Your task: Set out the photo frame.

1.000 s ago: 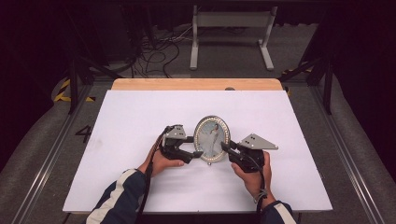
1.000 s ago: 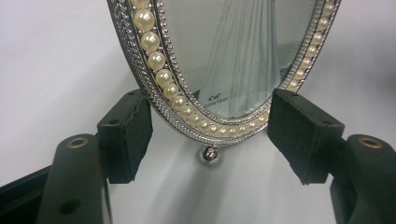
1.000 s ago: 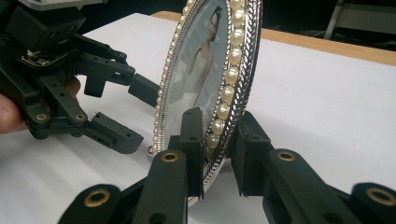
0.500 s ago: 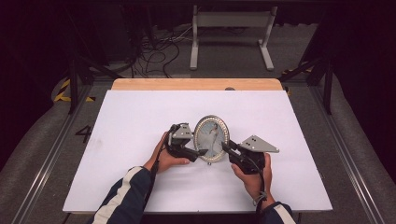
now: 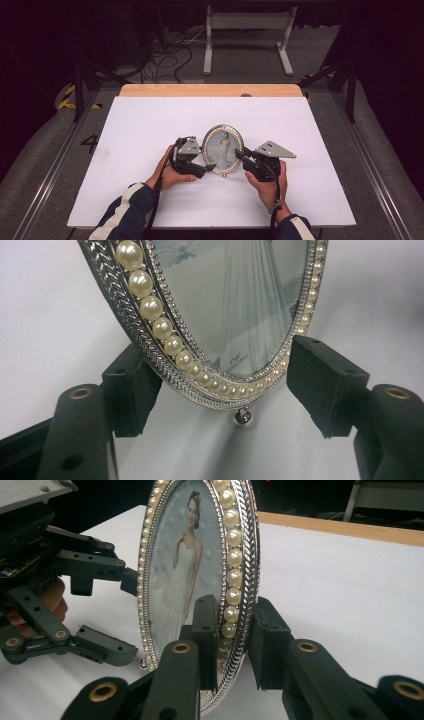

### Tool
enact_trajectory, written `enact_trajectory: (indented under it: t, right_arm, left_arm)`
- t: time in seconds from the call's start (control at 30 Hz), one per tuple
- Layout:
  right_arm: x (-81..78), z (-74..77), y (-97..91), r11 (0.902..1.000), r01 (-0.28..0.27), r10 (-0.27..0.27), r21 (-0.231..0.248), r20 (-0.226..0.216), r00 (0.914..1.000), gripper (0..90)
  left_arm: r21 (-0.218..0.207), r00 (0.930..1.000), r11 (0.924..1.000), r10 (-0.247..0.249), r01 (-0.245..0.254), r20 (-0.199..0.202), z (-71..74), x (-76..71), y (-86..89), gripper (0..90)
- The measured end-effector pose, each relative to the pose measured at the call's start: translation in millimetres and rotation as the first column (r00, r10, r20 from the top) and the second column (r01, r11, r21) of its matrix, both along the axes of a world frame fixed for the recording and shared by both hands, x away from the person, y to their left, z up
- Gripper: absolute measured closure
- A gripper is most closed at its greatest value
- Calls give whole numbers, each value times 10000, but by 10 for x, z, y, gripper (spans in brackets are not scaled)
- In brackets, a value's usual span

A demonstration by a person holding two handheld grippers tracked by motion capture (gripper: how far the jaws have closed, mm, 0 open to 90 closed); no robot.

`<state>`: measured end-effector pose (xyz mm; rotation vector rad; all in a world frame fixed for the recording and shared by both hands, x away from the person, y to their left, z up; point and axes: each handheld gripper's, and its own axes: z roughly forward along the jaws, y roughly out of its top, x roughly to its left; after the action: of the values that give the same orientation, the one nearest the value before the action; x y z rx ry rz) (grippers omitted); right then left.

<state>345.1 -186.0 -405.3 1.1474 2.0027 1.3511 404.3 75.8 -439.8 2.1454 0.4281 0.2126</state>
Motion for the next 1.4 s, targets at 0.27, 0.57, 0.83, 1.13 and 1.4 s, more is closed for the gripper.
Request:
enact_trajectory:
  t: [0.27,0.57,0.83,1.13,1.4]
  right_arm:
    - [-85,7,-13,9999,95,-96,48,226,9997,725]
    - [-81,-19,6,10000,1,1,-87,185,9998,765]
    - [-38,-23,13,10000,6,-5,-67,140,9999,757]
    - [24,-23,29,9999,-24,26,-150,98,9999,747]
    - [46,-26,44,9999,-24,25,-153,76,10000,745]
  left_arm:
    - [-829,9974,9946,656,-629,309,79,17,29,346]
    - [-577,9951,9945,902,-878,404,103,20,99,546]
    - [-355,9942,9951,940,-922,517,123,-23,125,595]
    - [9,9938,9960,893,-896,660,128,-89,160,611]
    - [406,9933,9958,782,-819,856,145,-160,175,617]
